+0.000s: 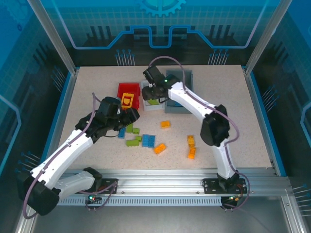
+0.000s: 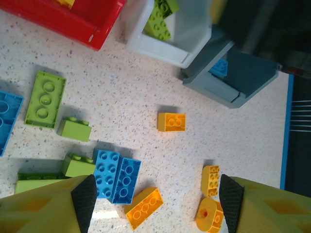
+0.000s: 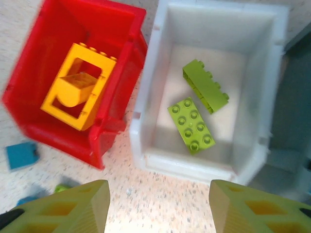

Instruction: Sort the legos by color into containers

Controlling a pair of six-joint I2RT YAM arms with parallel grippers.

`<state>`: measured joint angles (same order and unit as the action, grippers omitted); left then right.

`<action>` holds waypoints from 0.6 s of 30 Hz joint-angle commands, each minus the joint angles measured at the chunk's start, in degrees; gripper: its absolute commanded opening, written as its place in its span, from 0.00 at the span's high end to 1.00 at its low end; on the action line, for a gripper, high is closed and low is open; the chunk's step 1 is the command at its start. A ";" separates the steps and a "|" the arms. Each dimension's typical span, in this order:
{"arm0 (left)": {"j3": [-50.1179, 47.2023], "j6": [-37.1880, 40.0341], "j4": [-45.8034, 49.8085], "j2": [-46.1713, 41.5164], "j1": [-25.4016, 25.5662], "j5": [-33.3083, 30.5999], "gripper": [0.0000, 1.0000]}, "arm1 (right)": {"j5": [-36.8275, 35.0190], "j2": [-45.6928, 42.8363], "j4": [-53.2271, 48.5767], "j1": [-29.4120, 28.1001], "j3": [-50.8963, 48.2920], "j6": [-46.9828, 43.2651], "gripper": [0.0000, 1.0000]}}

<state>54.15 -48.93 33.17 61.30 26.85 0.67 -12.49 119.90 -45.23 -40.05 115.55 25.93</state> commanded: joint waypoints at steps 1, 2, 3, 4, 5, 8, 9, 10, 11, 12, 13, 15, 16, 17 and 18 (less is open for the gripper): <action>1.86 2.62 1.18 3.06 2.26 0.84 0.29 | -4.67 -10.90 5.05 -1.58 -10.27 1.25 0.43; 2.55 3.23 1.06 4.43 3.36 0.88 0.28 | -5.24 -14.71 7.45 -1.88 -15.41 1.36 0.43; 3.35 4.14 0.60 6.40 4.44 1.08 0.27 | -5.42 -18.84 9.75 -2.13 -20.57 1.56 0.43; 4.27 5.07 0.21 8.11 5.50 1.10 0.27 | -5.11 -22.04 11.36 -2.28 -25.11 1.87 0.43; 5.43 6.42 -0.17 10.36 6.85 1.09 0.26 | -5.05 -26.09 13.00 -2.45 -30.13 1.98 0.42; 9.64 10.25 0.28 17.81 10.22 -0.92 0.23 | -5.44 -36.82 14.72 -3.01 -42.57 2.67 0.39; 11.27 11.25 0.49 20.97 11.10 -1.46 0.23 | -5.33 -40.53 14.89 -3.20 -46.43 3.18 0.38; 12.57 11.79 0.54 23.36 11.82 -2.00 0.22 | -4.83 -43.63 15.06 -3.35 -49.80 3.61 0.37; 14.20 12.43 0.56 26.66 12.61 -2.61 0.21 | -4.16 -47.35 15.09 -3.40 -53.35 4.16 0.35; 16.01 13.27 0.77 29.88 13.48 -3.39 0.20 | -3.79 -51.06 14.79 -3.66 -56.65 4.90 0.34; 18.00 14.06 1.25 32.75 14.19 -4.49 0.19 | -3.77 -53.96 14.36 -3.91 -59.06 5.66 0.33; 22.81 16.30 2.97 39.23 15.64 -7.48 0.16 | -3.75 -60.74 12.76 -4.49 -63.80 7.28 0.30; 24.67 17.41 3.42 41.38 16.29 -8.40 0.15 | -3.86 -63.12 11.94 -4.82 -64.81 7.98 0.29; 26.69 18.16 4.11 44.34 16.52 -9.64 0.13 | -4.04 -65.72 10.82 -4.90 -67.37 8.88 0.28; 28.77 18.25 5.29 47.02 16.55 -10.58 0.12 | -4.26 -67.94 9.61 -5.03 -68.57 9.80 0.28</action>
<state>78.37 -34.98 34.24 103.96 42.54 -4.91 -16.32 56.31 -33.89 -44.16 49.58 32.29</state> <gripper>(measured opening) 0.872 0.719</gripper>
